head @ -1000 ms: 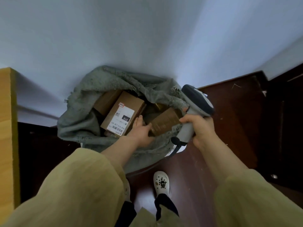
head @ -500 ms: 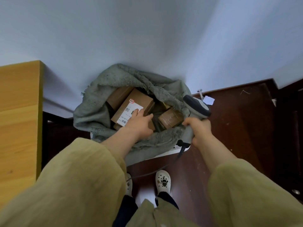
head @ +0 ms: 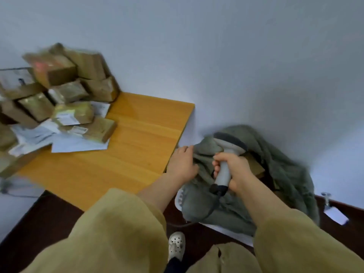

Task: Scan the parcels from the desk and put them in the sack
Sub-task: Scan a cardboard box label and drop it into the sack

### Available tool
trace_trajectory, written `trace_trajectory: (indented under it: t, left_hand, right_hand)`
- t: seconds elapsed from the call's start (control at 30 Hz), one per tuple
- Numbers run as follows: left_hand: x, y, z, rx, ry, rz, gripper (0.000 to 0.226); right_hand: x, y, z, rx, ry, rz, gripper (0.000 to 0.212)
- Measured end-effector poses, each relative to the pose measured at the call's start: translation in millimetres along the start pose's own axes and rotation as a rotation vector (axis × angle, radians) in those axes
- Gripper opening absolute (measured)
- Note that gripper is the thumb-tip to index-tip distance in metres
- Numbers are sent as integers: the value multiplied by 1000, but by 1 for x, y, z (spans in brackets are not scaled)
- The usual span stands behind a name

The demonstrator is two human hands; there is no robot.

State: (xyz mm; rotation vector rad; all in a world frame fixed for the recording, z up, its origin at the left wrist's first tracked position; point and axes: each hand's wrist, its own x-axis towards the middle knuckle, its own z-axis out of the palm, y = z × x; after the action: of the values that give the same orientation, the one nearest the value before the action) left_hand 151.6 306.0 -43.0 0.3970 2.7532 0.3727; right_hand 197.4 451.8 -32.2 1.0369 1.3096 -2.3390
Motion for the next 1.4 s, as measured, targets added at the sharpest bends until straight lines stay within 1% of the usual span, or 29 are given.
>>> trace_trajectory:
  t: [0.1,0.2,0.33,0.47,0.57,0.73,0.8,0.87,0.93,1.0,1.03,1.07,1.1,1.13,1.2,1.3,1.4]
  left_hand:
    - [-30,-59,-31,-82,83,-214,67]
    - [-56,-117,-59,-149,176,-356,69]
    - [-80,-195,-91,-250,302,-504,69]
    - [-74,-281,-121,-366,392,-595,66]
    - [-50,-351,-147,-351,424,-590,65]
    - [16,-452,-188,-202,424,-470,48]
    - [48,-484,-200,-202,417,-449,51]
    - [75,-506,-210,-307,398,-486,63]
    - [96,-521,-219,-492,362,-585,79]
    - [113,-534,-225,-687,316,-643,92]
    - [121,-540,-225,-760,296,-656,96]
    - [126,-543,-225,-817,287,-655,95]
    - [130,-546,-224,-871,297,-664,87]
    - [134,-549,-222,-914,328,-673,73]
    - [140,-555,-216,-905,404,-684,48]
    - [138,-562,-211,-840,435,-650,30]
    - [128,-562,-208,-878,401,-588,19]
  right_hand:
    - [-13,11,64,-84,-167,38,12]
    - [-24,27,126,-168,-293,78,15]
    - [-32,45,200,-285,-382,83,13]
    - [-24,53,280,-320,-426,80,17]
    - [-4,55,346,-288,-415,88,18]
    - [44,66,441,-237,-323,89,17]
    - [63,71,464,-228,-292,95,14]
    - [80,75,478,-222,-274,107,10]
    - [95,79,485,-219,-260,111,9]
    - [109,81,492,-233,-216,87,7]
    - [117,82,496,-247,-184,66,7]
    - [125,82,501,-263,-155,47,9]
    - [133,83,506,-274,-133,35,11]
    - [141,82,512,-282,-120,28,13]
    - [158,83,524,-300,-102,27,13]
    - [179,88,541,-329,-107,33,23]
    - [188,94,551,-332,-100,27,27]
